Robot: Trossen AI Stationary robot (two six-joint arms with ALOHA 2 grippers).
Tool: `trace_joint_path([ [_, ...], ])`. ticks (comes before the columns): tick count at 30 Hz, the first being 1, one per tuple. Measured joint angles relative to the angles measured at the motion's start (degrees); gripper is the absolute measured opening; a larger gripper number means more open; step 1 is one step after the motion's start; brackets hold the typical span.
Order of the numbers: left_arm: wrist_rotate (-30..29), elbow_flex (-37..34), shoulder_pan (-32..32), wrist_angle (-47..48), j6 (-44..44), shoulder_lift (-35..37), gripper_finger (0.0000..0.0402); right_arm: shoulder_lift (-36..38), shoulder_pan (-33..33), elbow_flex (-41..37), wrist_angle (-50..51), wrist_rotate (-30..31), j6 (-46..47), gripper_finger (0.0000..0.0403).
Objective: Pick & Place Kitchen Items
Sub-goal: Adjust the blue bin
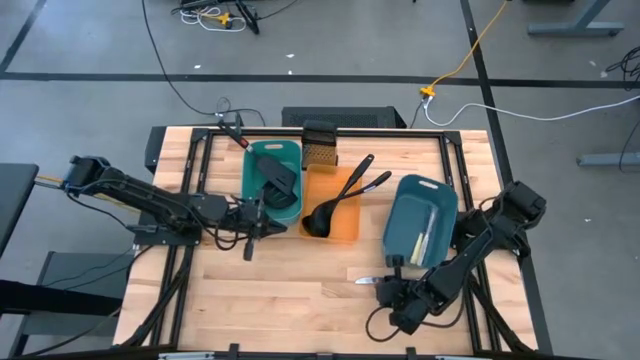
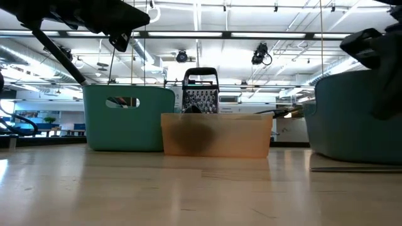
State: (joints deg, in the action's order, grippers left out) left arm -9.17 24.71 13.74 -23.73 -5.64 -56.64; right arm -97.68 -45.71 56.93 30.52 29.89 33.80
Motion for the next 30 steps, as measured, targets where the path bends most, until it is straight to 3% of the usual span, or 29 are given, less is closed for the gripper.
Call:
trace_joint_path([
  [8, 1.53, 0.00, 0.02, -0.02, 0.01, 0.00, 0.0018, 0.60, -0.09, 1.97, 4.97, -0.16, 1.91, 0.0006],
  [14, 1.53, 0.00, 0.02, 0.01, 0.01, 0.00, 0.0018, 0.60, -2.05, 5.66, 8.40, -3.95, 7.79, 0.0006],
  [23, 1.53, 0.00, 0.02, 0.00, 0.00, 0.00, 0.0018, 0.63, -8.16, 13.41, 29.54, -9.62, 25.90, 0.0005],
  [30, 1.51, 0.00, 0.00, -0.01, -0.14, -0.02, 0.0018, 0.67, -10.46, 11.78, 43.36, -12.62, 38.67, 0.0005],
])
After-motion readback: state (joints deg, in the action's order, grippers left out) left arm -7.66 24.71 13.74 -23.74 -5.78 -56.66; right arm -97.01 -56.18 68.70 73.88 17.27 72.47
